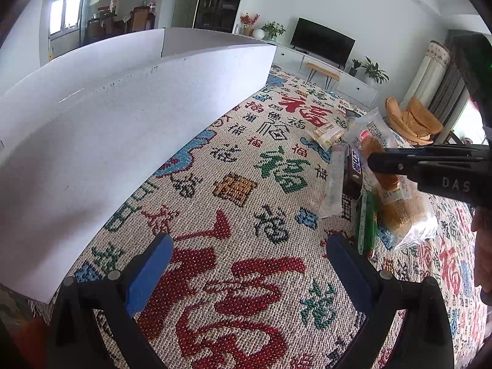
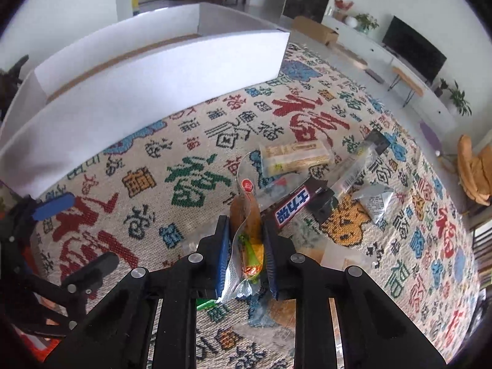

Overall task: Organize snacks
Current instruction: 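Carry the yellow pack into the white box and open the right tool, then grasp the green sausage with the left tool, then lift the green sausage with the left tool while the right tool grasps an orange sausage, then carry the green sausage and orange sausage over the white box with both tools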

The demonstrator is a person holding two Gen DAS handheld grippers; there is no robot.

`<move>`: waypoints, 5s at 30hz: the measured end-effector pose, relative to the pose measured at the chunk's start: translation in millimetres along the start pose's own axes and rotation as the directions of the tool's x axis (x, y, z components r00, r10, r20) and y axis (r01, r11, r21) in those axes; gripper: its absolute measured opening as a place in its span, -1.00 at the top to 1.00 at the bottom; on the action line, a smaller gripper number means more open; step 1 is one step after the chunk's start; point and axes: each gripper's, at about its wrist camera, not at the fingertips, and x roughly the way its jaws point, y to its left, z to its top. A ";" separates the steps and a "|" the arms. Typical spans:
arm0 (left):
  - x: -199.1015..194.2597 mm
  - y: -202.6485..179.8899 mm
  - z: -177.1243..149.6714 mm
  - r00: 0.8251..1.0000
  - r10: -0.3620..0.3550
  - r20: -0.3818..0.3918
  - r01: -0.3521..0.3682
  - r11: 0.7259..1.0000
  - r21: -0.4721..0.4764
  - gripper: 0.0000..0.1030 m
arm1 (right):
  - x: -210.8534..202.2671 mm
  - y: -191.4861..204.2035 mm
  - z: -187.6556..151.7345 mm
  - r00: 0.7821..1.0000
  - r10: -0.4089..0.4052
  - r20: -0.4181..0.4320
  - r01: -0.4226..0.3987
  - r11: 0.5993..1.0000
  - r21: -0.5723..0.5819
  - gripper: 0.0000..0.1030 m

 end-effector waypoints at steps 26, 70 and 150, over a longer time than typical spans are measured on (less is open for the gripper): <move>0.9 4.1 -0.1 0.999 -0.033 -0.019 0.032 0.999 -0.023 -0.93 | -57.1 -153.8 -211.1 0.869 0.441 0.224 -0.441 0.485 0.755 0.56; 50.9 -125.8 11.0 0.966 -0.073 -0.249 0.167 0.909 0.382 -0.20 | -87.2 -188.8 -299.0 0.942 -0.334 -0.028 0.275 0.722 0.635 -0.49; -64.9 -22.0 10.0 0.983 -0.158 -0.094 0.171 0.975 0.142 0.56 | -110.6 -80.1 -182.6 0.999 0.009 0.036 -0.021 0.936 0.350 0.57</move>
